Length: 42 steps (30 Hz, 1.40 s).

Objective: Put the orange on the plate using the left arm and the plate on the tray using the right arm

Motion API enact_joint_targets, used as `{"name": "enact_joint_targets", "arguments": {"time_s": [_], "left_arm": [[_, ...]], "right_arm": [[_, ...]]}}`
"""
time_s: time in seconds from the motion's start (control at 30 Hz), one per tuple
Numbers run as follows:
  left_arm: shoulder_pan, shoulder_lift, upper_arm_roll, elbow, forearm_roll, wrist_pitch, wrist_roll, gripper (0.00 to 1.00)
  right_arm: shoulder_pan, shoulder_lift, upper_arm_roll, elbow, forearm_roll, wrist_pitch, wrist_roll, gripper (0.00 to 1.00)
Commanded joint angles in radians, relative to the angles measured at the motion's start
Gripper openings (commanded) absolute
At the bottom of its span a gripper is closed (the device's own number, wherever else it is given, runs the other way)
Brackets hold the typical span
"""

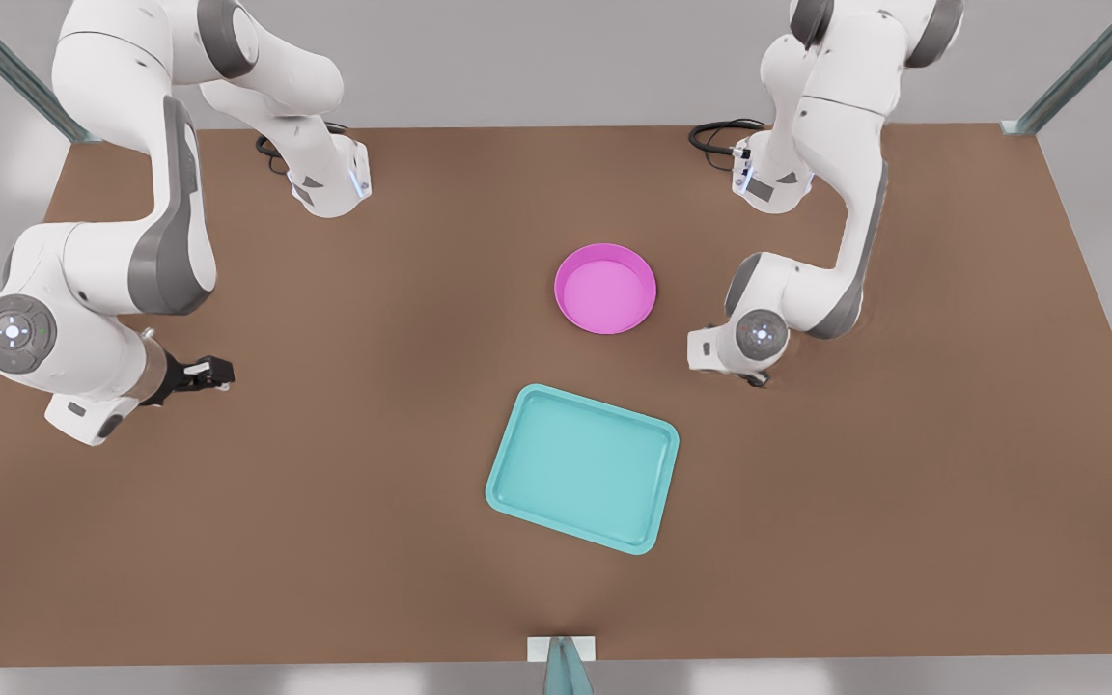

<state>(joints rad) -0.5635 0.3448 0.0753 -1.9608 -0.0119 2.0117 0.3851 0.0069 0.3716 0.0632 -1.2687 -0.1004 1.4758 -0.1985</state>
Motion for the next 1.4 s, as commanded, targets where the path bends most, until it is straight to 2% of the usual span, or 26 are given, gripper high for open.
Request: {"name": "enact_joint_targets", "arguments": {"time_s": [0.0, 0.07, 0.17, 0.43, 0.47, 0.5, 0.6, 0.63, 0.67, 0.7, 0.73, 0.77, 0.8, 0.83, 0.87, 0.9, 0.93, 0.97, 1.03, 1.07, 1.17, 1.23, 1.37], "left_arm": [[-0.059, 0.029, -0.109, 0.065, -0.017, -0.22, -0.662, 0.57], [-0.168, 0.112, -0.158, 0.17, -0.022, -0.24, -0.839, 0.57], [-0.305, 0.201, -0.161, 0.27, -0.122, -0.242, -0.957, 0.57], [-0.319, 0.249, -0.16, 0.232, -0.071, -0.229, -0.947, 0.58], [-0.319, 0.247, -0.158, 0.221, -0.071, -0.226, -0.947, 0.9], [-0.319, 0.24, -0.157, 0.217, -0.071, -0.223, -0.95, 1.0], [-0.315, 0.204, -0.135, 0.218, -0.043, -0.268, -0.945, 1.0], [-0.317, 0.148, -0.089, 0.226, -0.037, -0.361, -0.887, 1.0], [-0.309, 0.065, 0.065, 0.362, -0.031, -0.624, -0.711, 1.0], [-0.309, 0.019, 0.257, 0.506, -0.042, -0.82, -0.556, 1.0], [-0.311, -0.018, 0.492, 0.602, -0.091, -0.927, -0.44, 1.0], [-0.308, -0.021, 0.605, 0.634, -0.118, -0.946, -0.422, 1.0], [-0.303, -0.006, 0.787, 0.708, -0.243, -0.933, -0.422, 1.0], [-0.294, -0.004, 0.856, 0.706, -0.263, -0.913, -0.422, 1.0], [-0.269, -0.027, 0.847, 0.706, -0.264, -0.915, -0.434, 1.0], [-0.052, -0.084, 0.636, 0.695, -0.255, -0.913, -0.439, 1.0], [0.365, -0.098, 0.142, 0.695, -0.114, -0.904, -0.476, 1.0], [0.462, -0.099, 0.074, 0.694, -0.079, -0.848, -0.456, 1.0], [0.458, -0.224, 0.074, 0.554, -0.071, -0.605, -0.462, 1.0], [0.452, -0.245, 0.074, 0.55, -0.072, -0.541, -0.459, 1.0], [0.455, -0.245, 0.08, 0.557, -0.075, -0.625, -0.46, 1.0], [0.456, -0.234, 0.08, 0.577, -0.072, -0.617, -0.463, 1.0], [0.456, -0.244, 0.084, 0.583, -0.085, -0.628, -0.46, 1.0]], "right_arm": [[0.001, 0.003, -0.003, 0.0, 0.001, 0.004, 0.001, 1.0], [-0.001, 0.006, -0.005, 0.0, 0.001, 0.004, 0.001, 1.0], [0.001, 0.012, -0.006, 0.0, 0.001, 0.006, 0.002, 1.0], [0.001, 0.02, -0.006, 0.0, 0.001, 0.012, 0.001, 1.0], [0.001, 0.021, -0.006, 0.0, 0.001, 0.012, 0.001, 1.0], [0.001, 0.026, -0.013, 0.0, 0.001, 0.012, 0.001, 1.0], [0.019, 0.035, -0.016, 0.005, 0.001, 0.012, 0.005, 1.0], [0.022, 0.064, -0.014, 0.014, 0.005, 0.012, 0.005, 1.0], [0.047, 0.101, 0.009, 0.012, 0.067, 0.011, 0.017, 1.0], [0.131, 0.145, 0.013, 0.002, 0.137, -0.005, 0.019, 1.0], [0.223, 0.184, 0.013, 0.002, 0.247, 0.011, 0.079, 1.0], [0.246, 0.207, 0.013, 0.002, 0.306, 0.061, 0.135, 1.0], [0.264, 0.227, 0.017, -0.049, 0.377, 0.191, 0.139, 1.0], [0.321, 0.22, 0.017, -0.066, 0.384, 0.247, 0.197, 1.0], [0.337, 0.164, 0.038, -0.196, 0.39, 0.372, 0.198, 1.0], [0.335, 0.101, 0.075, -0.329, 0.396, 0.472, 0.198, 1.0], [0.335, 0.047, 0.096, -0.429, 0.43, 0.521, 0.198, 1.0], [0.335, 0.012, 0.098, -0.491, 0.452, 0.531, 0.197, 1.0], [0.335, -0.049, 0.101, -0.642, 0.502, 0.616, 0.197, 1.0], [0.335, -0.062, 0.13, -0.718, 0.53, 0.718, 0.197, 1.0], [0.337, -0.06, 0.196, -0.84, 0.645, 0.983, 0.197, 1.0], [0.352, -0.036, 0.222, -0.836, 0.729, 1.026, 0.197, 1.0], [0.378, 0.026, 0.247, -0.804, 0.746, 1.028, 0.197, 1.0]]}}
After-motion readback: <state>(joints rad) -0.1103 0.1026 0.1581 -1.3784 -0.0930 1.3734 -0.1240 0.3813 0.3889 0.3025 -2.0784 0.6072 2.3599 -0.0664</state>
